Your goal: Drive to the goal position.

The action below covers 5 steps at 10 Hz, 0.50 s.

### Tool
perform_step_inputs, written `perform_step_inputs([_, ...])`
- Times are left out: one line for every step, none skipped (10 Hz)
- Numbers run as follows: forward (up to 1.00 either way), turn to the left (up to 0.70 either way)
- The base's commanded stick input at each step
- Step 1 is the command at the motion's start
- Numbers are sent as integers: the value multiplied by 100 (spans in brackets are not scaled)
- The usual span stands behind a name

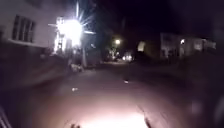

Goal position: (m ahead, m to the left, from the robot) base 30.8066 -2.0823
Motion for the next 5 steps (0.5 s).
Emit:
perform_step_inputs([100,-10])
perform_step_inputs([100,-18])
perform_step_inputs([100,-26])
perform_step_inputs([100,-27])
perform_step_inputs([100,-27])
